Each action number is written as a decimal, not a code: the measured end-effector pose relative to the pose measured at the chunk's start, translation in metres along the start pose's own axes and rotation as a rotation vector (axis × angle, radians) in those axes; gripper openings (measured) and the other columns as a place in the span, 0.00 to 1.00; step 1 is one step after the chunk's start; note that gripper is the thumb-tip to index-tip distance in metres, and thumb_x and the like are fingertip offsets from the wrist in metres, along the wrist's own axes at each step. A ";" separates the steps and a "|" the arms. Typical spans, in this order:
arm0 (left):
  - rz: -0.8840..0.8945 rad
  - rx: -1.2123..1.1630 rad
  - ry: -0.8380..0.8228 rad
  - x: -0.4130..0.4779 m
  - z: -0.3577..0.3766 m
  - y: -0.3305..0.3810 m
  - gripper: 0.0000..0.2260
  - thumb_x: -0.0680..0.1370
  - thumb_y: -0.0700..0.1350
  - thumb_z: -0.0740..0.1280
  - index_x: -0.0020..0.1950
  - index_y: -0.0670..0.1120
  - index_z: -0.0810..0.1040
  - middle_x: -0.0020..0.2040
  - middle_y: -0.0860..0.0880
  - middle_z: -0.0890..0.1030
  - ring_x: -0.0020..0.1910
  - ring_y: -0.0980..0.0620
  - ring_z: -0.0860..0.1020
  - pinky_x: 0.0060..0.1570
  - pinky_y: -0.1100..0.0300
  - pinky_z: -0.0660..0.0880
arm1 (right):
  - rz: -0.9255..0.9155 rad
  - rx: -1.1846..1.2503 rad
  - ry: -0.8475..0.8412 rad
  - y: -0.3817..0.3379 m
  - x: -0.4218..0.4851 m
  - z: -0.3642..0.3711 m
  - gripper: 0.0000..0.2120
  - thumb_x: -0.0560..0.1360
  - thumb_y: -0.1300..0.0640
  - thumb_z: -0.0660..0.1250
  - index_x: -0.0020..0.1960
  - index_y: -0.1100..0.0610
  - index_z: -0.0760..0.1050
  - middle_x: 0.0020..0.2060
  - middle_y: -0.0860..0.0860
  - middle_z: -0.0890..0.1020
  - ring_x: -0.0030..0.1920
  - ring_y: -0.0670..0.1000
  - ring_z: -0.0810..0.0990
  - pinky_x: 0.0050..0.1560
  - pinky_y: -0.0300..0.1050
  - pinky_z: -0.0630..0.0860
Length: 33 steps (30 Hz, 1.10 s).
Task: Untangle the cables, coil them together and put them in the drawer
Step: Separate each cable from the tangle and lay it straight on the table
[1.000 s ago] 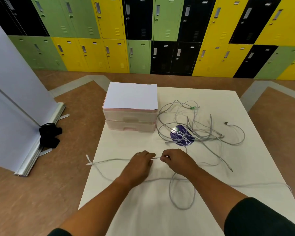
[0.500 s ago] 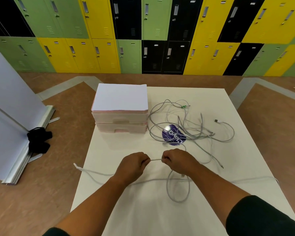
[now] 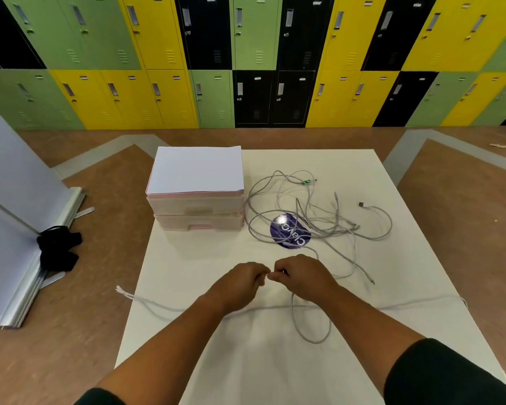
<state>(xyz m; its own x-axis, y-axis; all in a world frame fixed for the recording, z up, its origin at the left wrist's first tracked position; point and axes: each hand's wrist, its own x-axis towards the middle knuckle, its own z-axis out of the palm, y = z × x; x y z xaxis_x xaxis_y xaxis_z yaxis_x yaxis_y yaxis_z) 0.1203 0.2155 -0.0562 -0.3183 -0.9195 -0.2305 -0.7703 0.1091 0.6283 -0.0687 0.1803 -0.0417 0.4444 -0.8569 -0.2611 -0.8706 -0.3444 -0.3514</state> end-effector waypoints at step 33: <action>-0.041 -0.069 0.107 0.011 0.007 0.030 0.08 0.81 0.49 0.65 0.53 0.51 0.84 0.44 0.55 0.84 0.39 0.58 0.76 0.37 0.68 0.67 | 0.073 0.211 -0.045 0.026 -0.022 -0.016 0.08 0.79 0.48 0.64 0.48 0.50 0.79 0.39 0.47 0.81 0.39 0.48 0.79 0.41 0.46 0.76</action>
<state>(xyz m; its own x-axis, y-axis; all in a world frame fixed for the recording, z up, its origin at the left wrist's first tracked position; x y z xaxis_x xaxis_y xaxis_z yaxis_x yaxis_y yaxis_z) 0.0902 0.2117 -0.0456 -0.2236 -0.9580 -0.1794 -0.7408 0.0474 0.6701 -0.1044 0.1844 -0.0310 0.3947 -0.8570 -0.3313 -0.8394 -0.1897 -0.5093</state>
